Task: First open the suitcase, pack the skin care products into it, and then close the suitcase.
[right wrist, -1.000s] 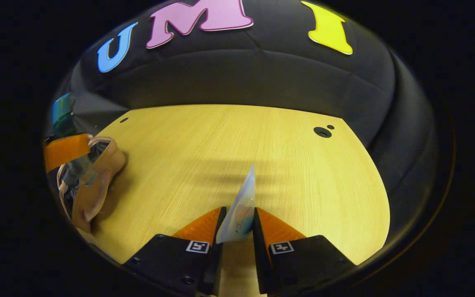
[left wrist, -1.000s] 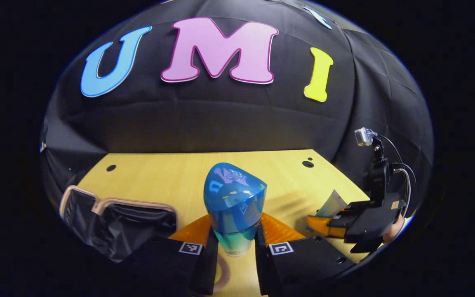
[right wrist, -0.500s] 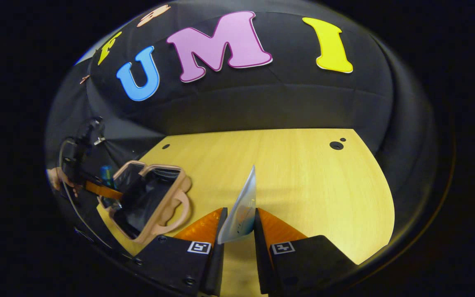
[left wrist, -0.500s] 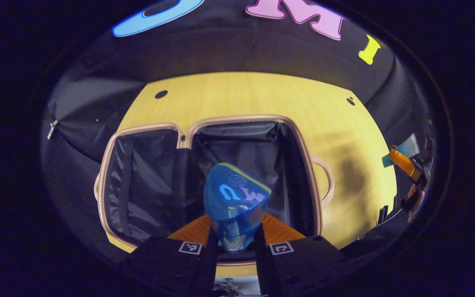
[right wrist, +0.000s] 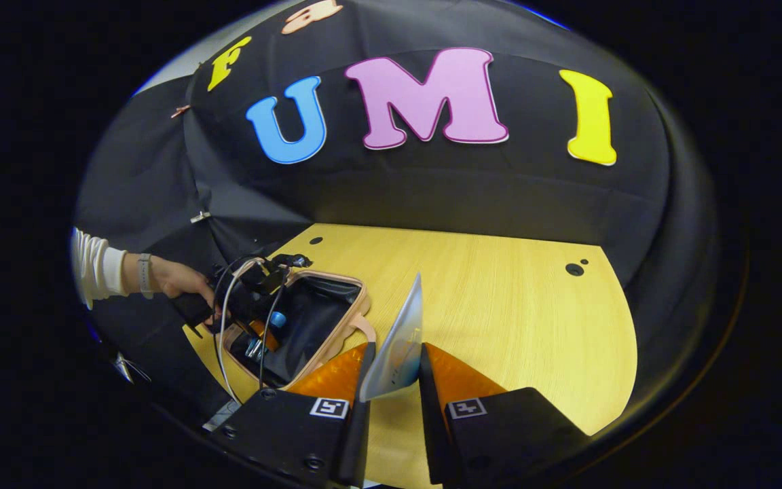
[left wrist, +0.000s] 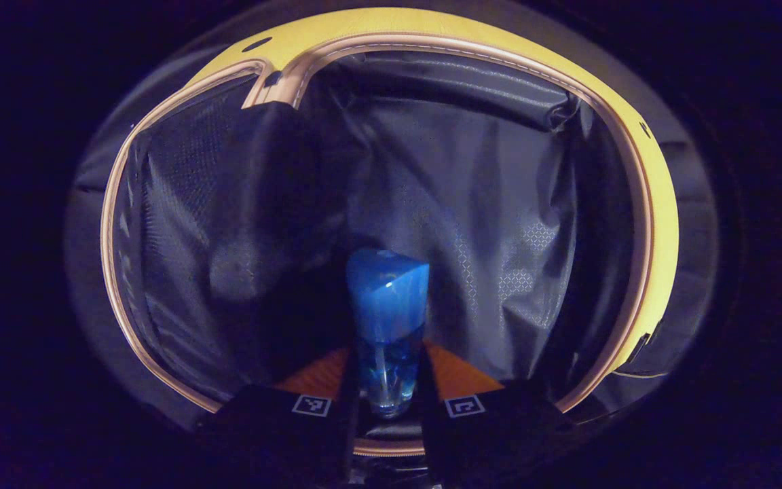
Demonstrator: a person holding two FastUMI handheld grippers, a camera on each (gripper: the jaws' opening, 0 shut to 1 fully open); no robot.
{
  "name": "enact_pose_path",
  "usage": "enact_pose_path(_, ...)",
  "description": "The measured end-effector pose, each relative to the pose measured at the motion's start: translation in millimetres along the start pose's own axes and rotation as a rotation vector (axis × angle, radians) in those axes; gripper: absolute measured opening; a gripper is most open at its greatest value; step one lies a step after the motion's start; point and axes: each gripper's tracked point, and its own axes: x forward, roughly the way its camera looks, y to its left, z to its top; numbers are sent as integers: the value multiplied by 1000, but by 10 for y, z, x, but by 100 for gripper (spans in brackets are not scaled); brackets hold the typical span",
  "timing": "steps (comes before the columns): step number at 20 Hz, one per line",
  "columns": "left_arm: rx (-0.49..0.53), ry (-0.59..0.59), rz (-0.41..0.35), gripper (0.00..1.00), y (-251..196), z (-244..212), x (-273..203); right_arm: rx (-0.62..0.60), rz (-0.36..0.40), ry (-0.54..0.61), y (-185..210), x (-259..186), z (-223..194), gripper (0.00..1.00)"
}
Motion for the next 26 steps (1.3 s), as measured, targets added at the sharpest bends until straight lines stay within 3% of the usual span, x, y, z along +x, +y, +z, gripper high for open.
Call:
enact_pose_path(1, 24, -20, -2, 49, -25, 9, -3, -11, 5, 4, 69, 17, -11, 38)
enact_pose_path(2, 47, -23, -2, 55, -30, -2, -34, -19, 18, 19, 168, 62, -51, 38)
enact_pose_path(3, 53, -33, 0, 52, -42, -32, -56, -25, 33, 29, 256, 103, -71, 31)
enact_pose_path(4, 53, -70, -13, 63, -71, -33, -141, -27, 63, 51, 420, 186, -100, 38)
enact_pose_path(6, 84, -177, -80, 70, -100, 11, -347, -3, 103, 114, 662, 306, -217, 38)
enact_pose_path(7, 120, -274, -127, 80, -86, 51, -550, 8, 128, 137, 802, 378, -248, 38)
enact_pose_path(9, 130, -388, -188, 82, 40, 26, -884, 37, 180, 184, 1072, 562, -322, 38)
enact_pose_path(10, 62, -473, -248, 84, 248, -38, -1200, 110, 240, 249, 1357, 750, -408, 38)
enact_pose_path(12, -51, -539, -237, 84, 799, -168, -1427, 215, 282, 361, 1694, 1081, -591, 38)
enact_pose_path(15, -230, -560, -92, 85, 1767, -506, -1515, 247, 239, 563, 1877, 1408, -1033, 38)
enact_pose_path(17, -375, -538, -71, 86, 2257, -913, -1382, 273, 185, 690, 2017, 1684, -1347, 38)
enact_pose_path(19, -442, -518, -48, 86, 2529, -1052, -1259, 342, 200, 810, 2233, 1771, -1568, 39)
enact_pose_path(20, -484, -508, -54, 86, 2624, -1121, -1221, 383, 206, 858, 2299, 1785, -1659, 45)
enact_pose_path(22, -544, -498, -73, 86, 2730, -1158, -1159, 433, 148, 926, 2238, 1834, -1806, 32)
enact_pose_path(24, -589, -499, -84, 86, 2817, -1172, -1127, 507, 161, 932, 2272, 1864, -1736, 49)
enact_pose_path(25, -604, -499, -93, 86, 2855, -1153, -1110, 529, 176, 923, 2339, 1857, -1680, 50)
enact_pose_path(26, -620, -496, -102, 86, 2878, -1147, -1104, 534, 179, 907, 2366, 1849, -1607, 69)
